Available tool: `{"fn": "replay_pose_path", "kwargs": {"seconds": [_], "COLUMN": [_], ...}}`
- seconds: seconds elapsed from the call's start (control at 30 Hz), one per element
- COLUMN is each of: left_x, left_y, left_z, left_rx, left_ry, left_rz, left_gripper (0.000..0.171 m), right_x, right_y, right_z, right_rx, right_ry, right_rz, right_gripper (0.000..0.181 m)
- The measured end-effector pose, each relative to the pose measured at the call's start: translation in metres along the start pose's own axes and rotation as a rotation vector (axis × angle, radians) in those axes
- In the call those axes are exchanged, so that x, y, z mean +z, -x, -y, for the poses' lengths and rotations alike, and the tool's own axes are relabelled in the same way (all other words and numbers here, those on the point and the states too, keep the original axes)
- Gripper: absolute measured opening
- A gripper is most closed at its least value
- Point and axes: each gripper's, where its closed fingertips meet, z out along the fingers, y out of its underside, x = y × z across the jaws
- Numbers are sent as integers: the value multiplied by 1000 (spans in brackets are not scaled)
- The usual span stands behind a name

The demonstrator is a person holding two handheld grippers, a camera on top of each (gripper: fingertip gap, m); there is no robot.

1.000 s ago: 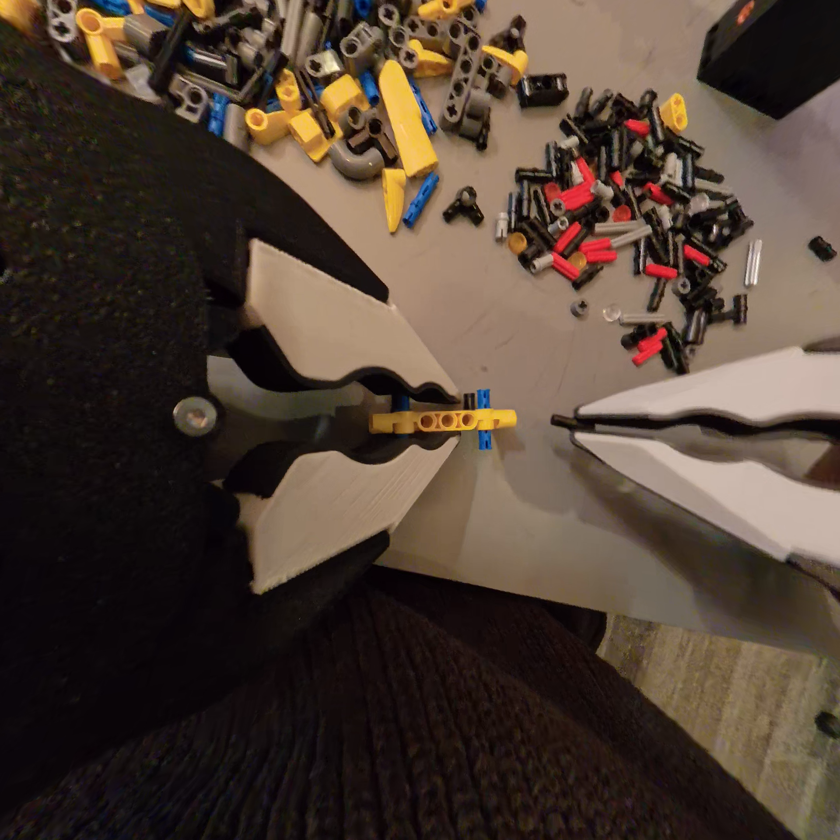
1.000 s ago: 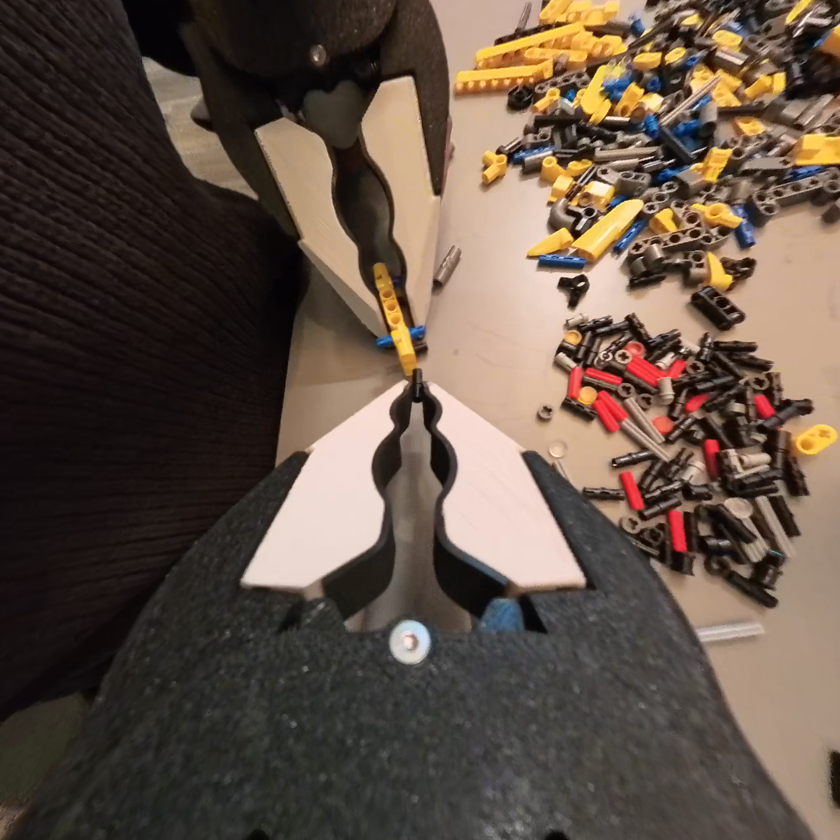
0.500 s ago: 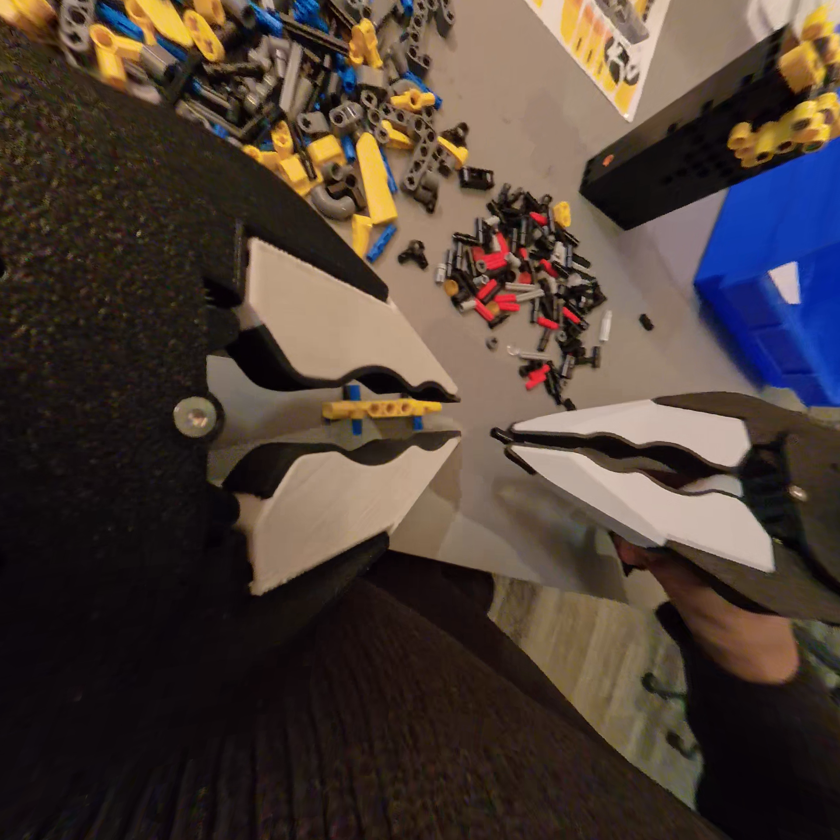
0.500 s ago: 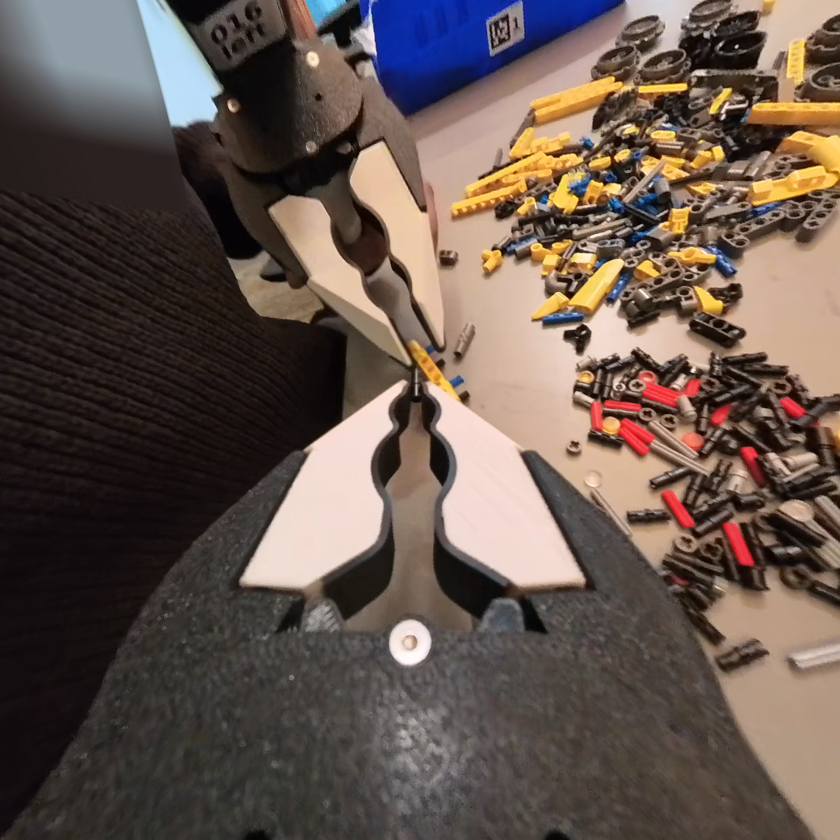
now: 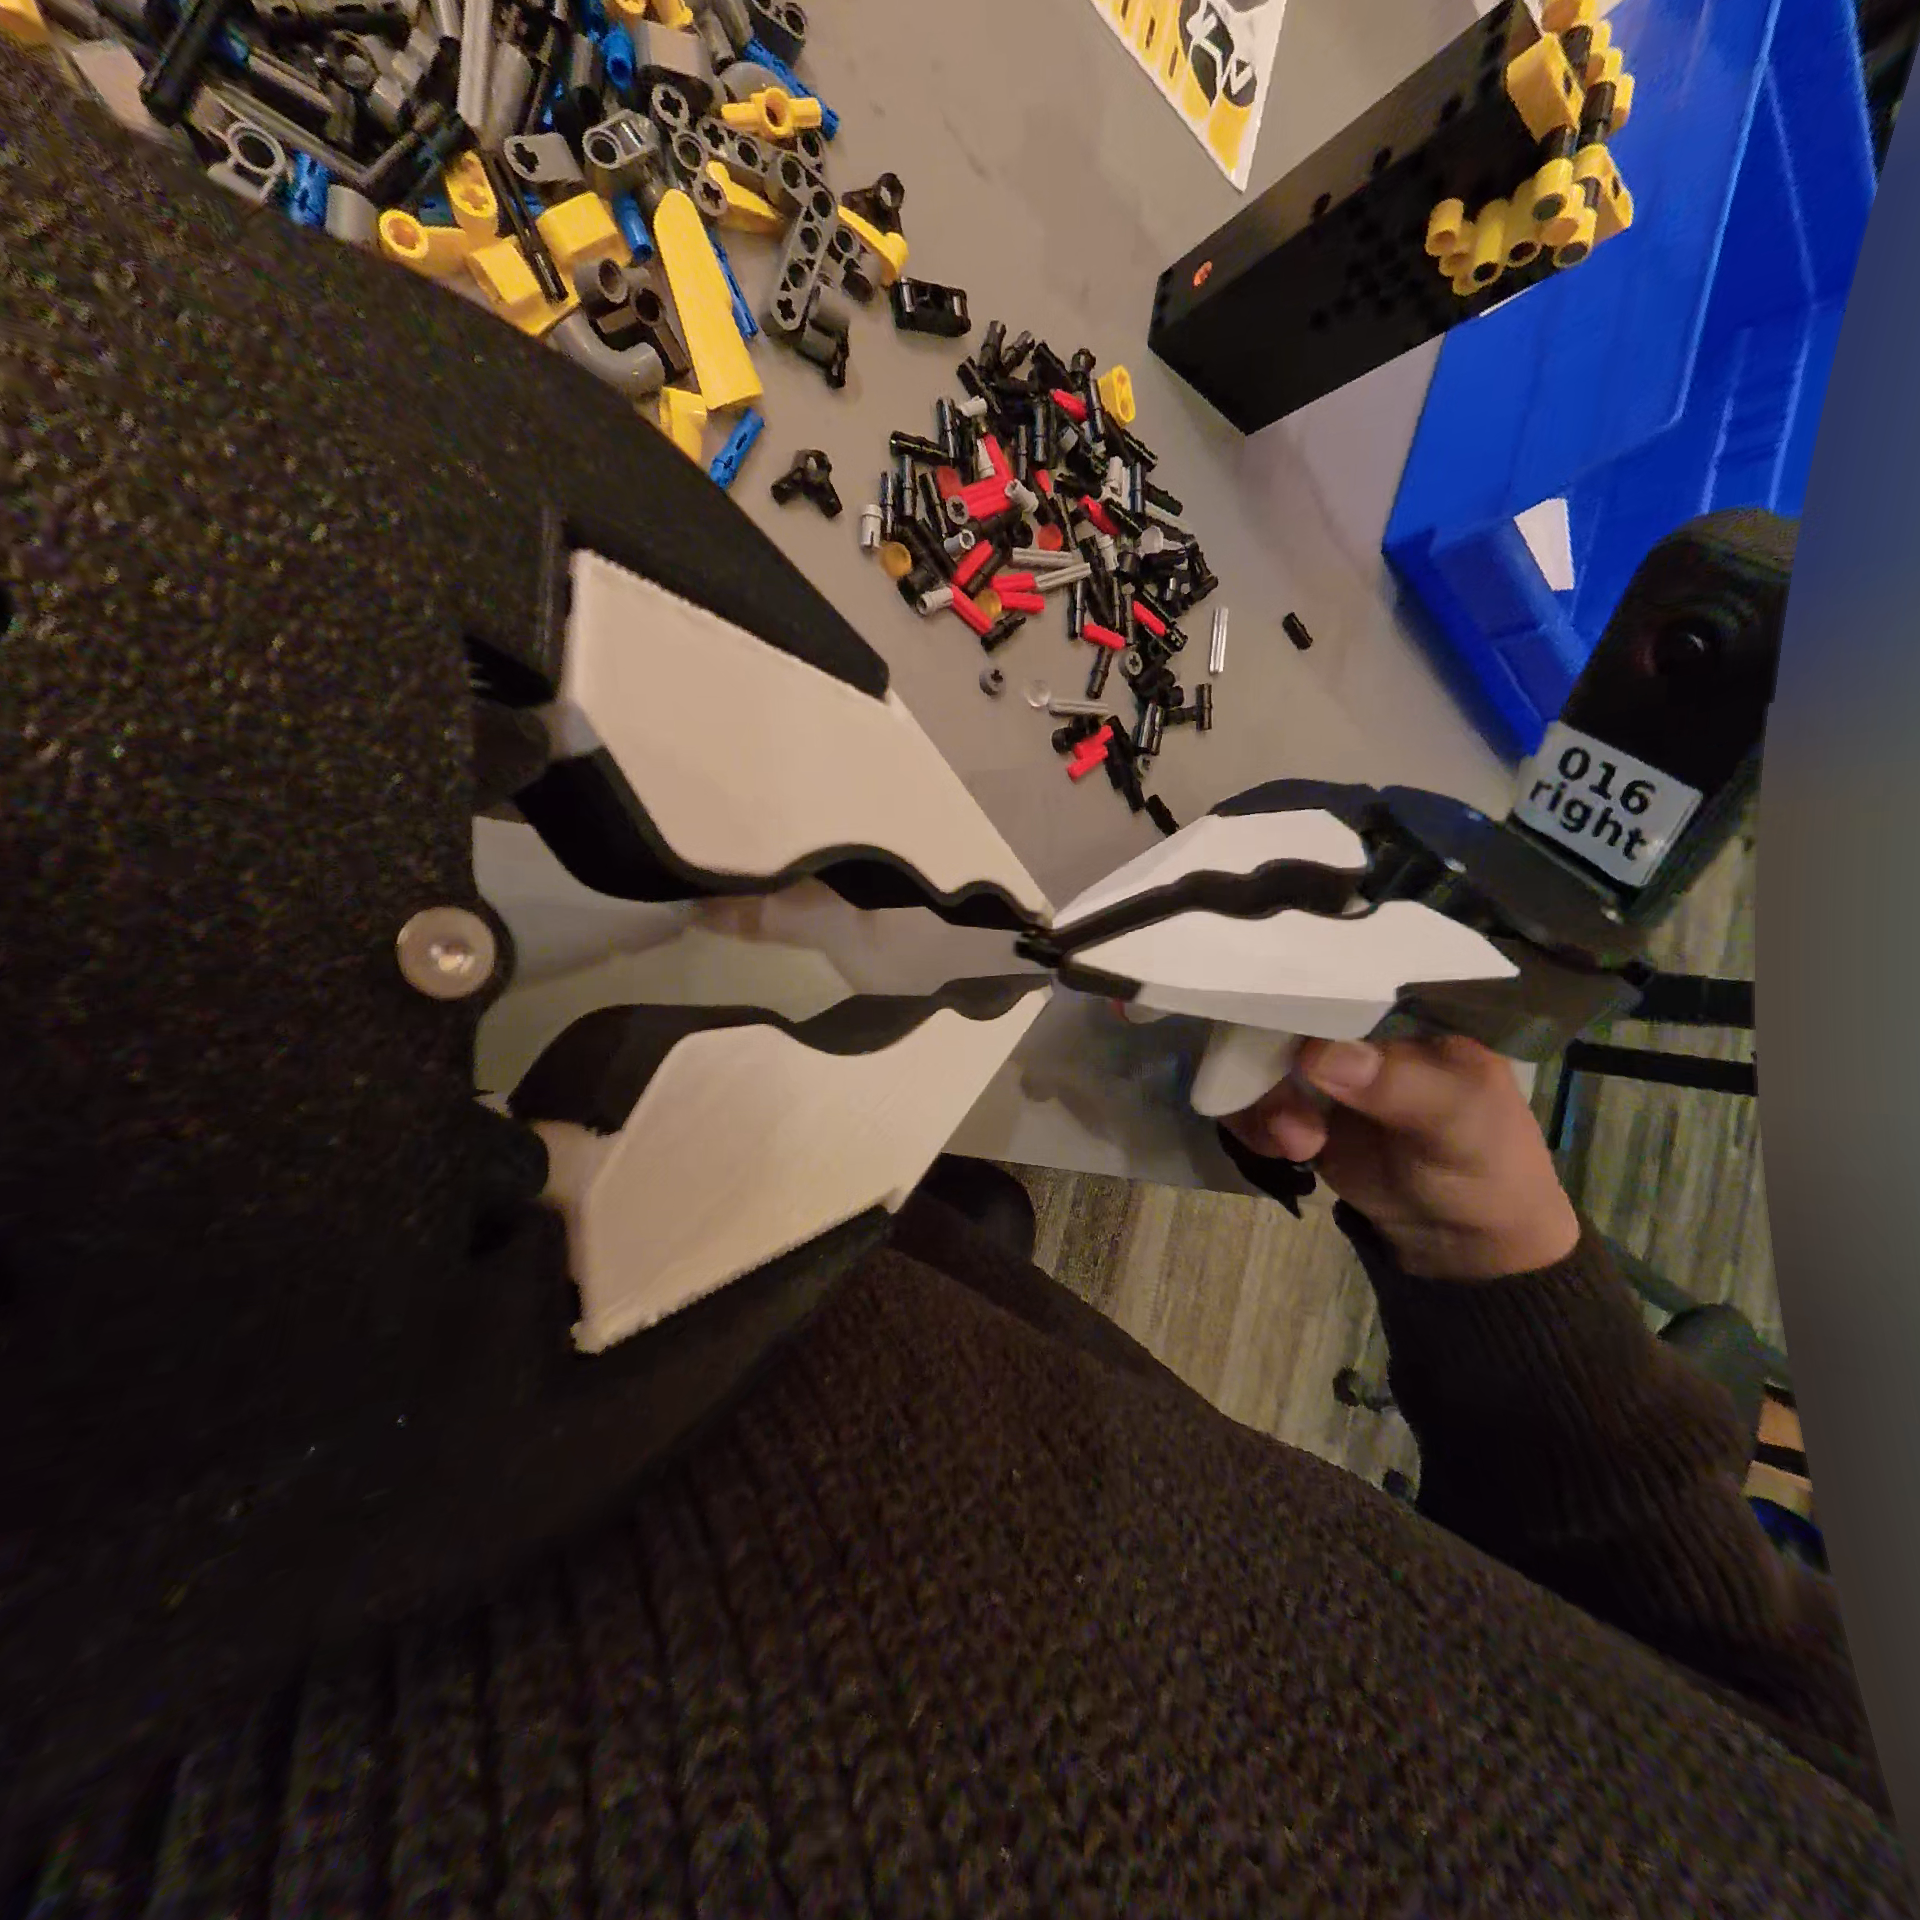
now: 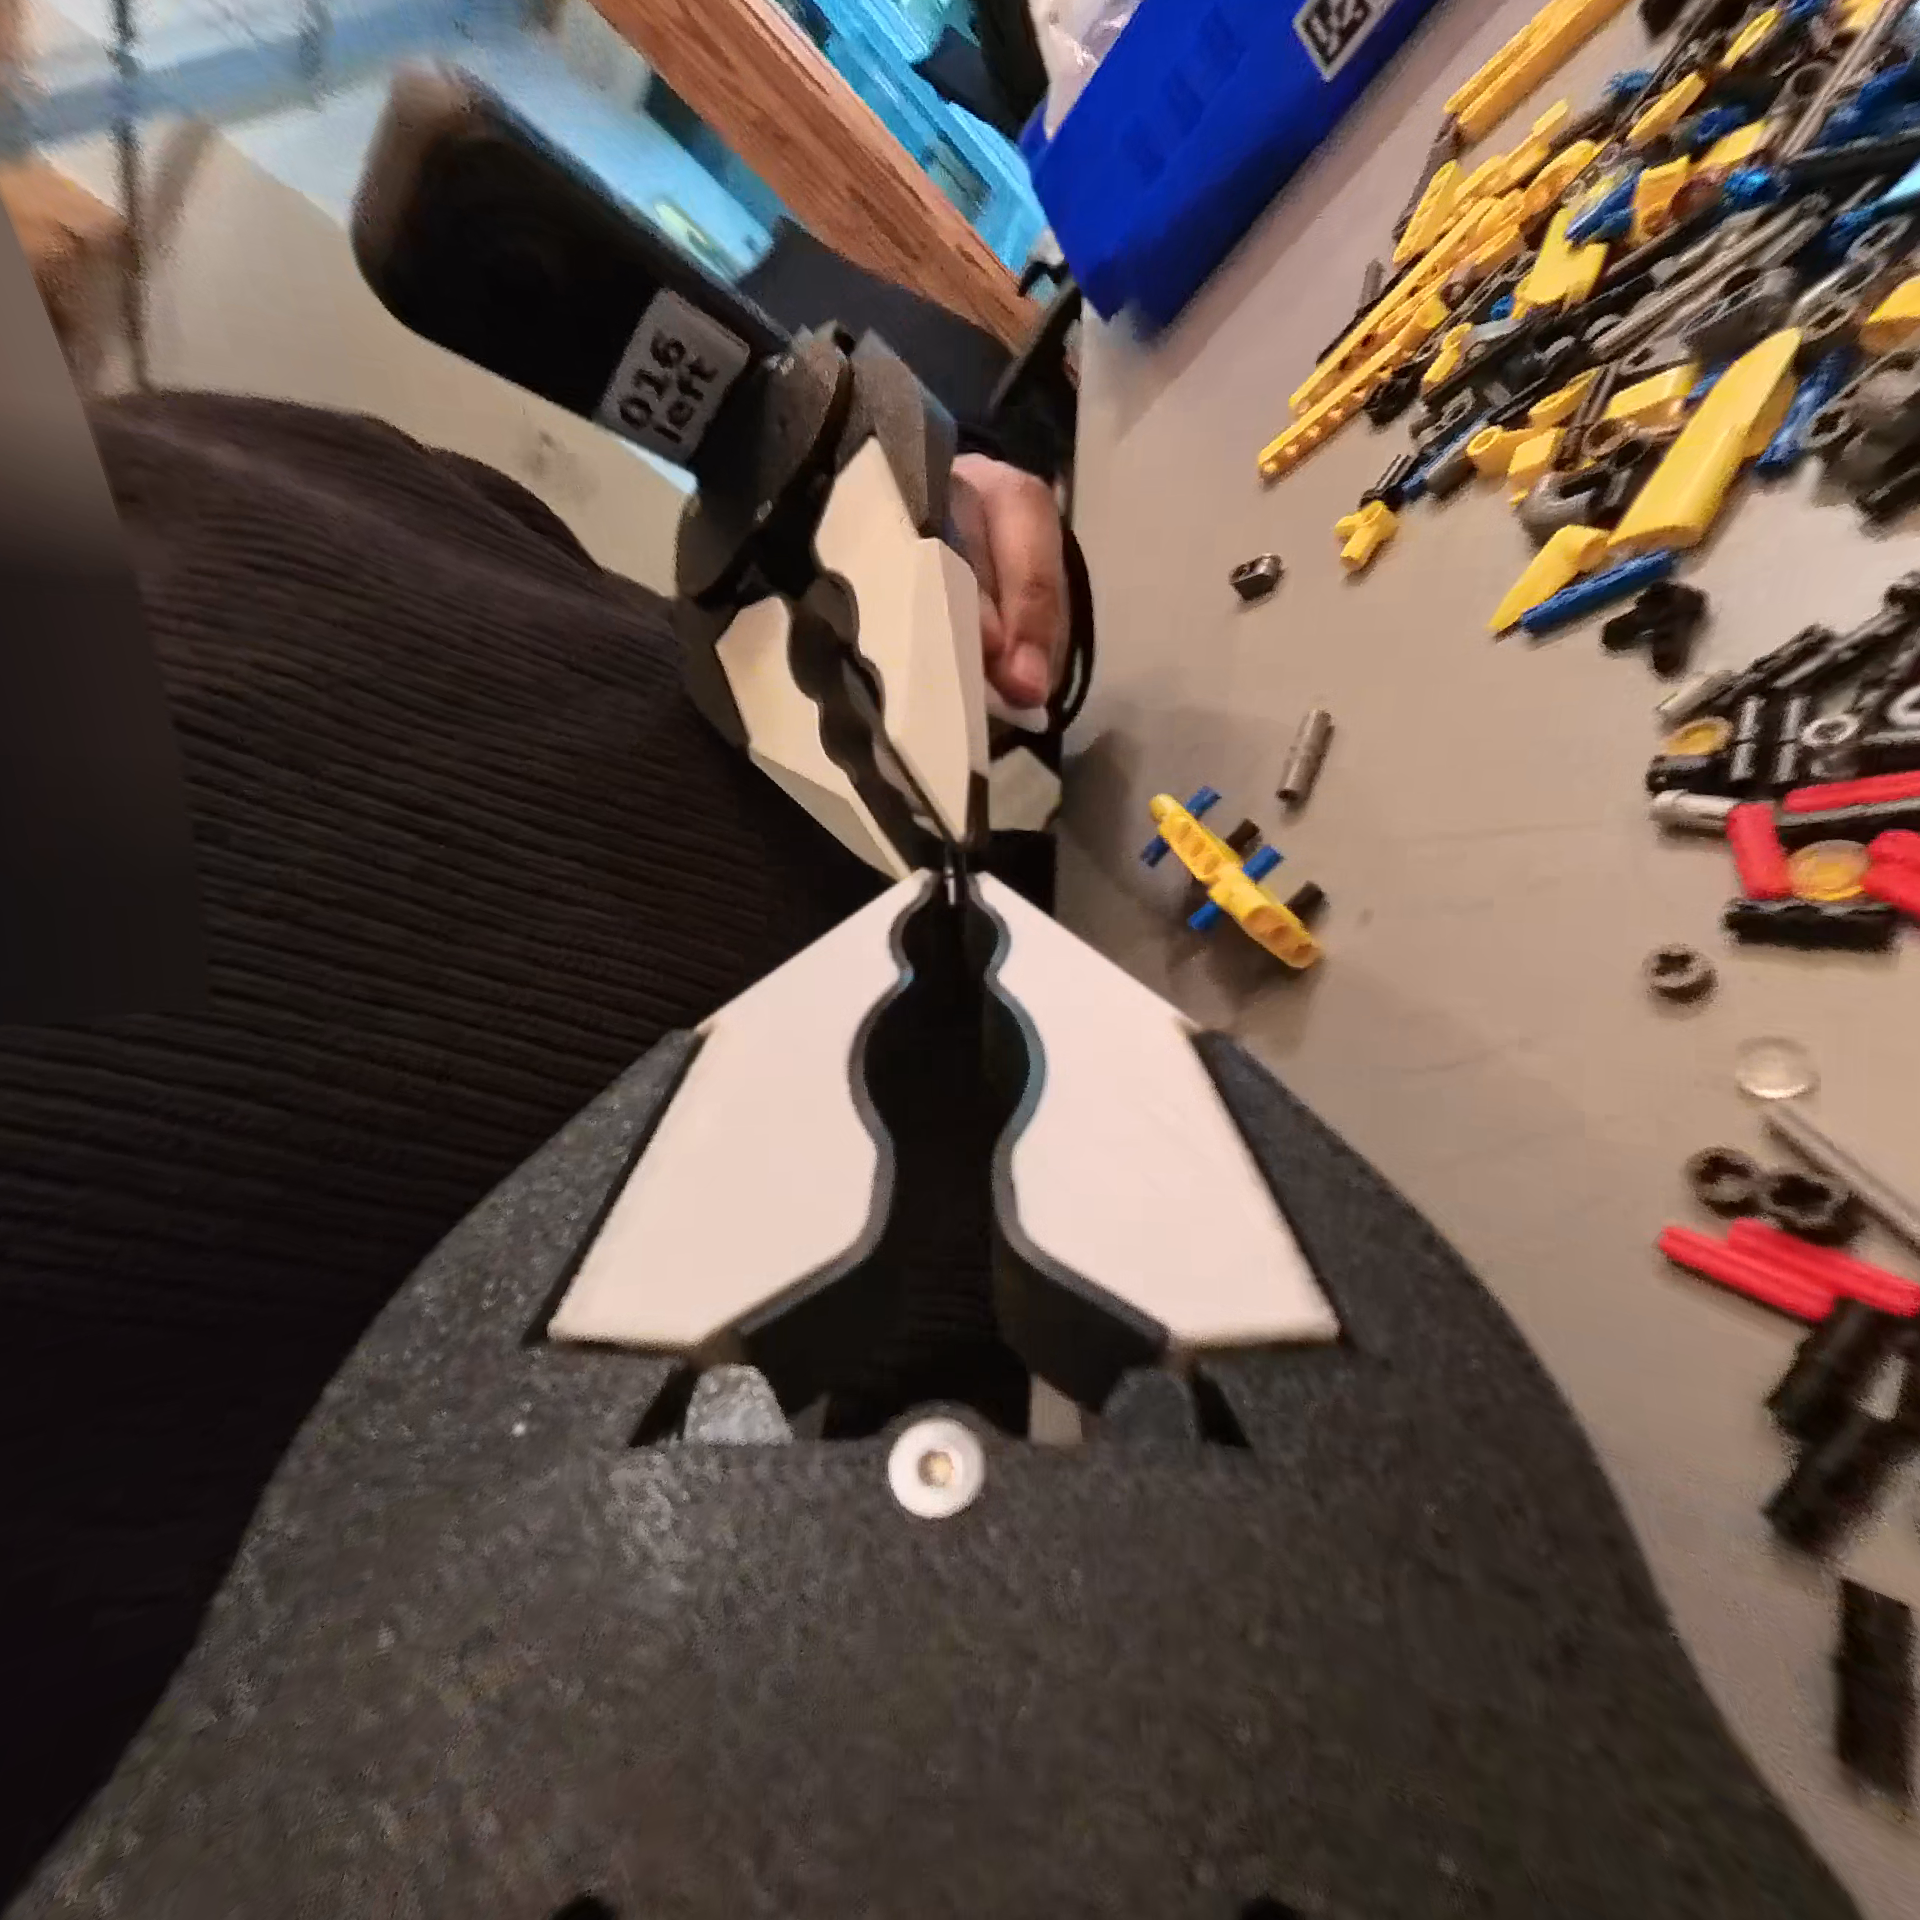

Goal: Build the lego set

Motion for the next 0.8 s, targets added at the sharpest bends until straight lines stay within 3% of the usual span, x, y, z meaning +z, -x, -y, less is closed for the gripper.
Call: {"fn": "replay_pose_path", "kwargs": {"seconds": [0.1, 0.57, 0.63, 0.7, 0.8], "left_x": [0, -1, -2, -3, -7], "left_y": [1, -1, 0, 4, 8], "left_z": [-3, -1, 0, 3, 9], "left_rx": [25, 38, -11, -92, -237], "left_ry": [9, -19, -33, -63, -117], "left_rz": [15, 3, -9, -23, -68], "left_gripper": [9, 4, 4, 4, 4], "right_x": [-3, 0, -2, -7, -14], "right_y": [6, 4, 3, 0, 0], "right_z": [7, 2, 6, 14, 23], "right_rx": [93, 213, 171, 92, -158], "right_ry": [-59, -45, -78, -135, -172], "right_rz": [81, 118, 106, 68, -45], "right_gripper": [4, 5, 6, 21, 24]}}
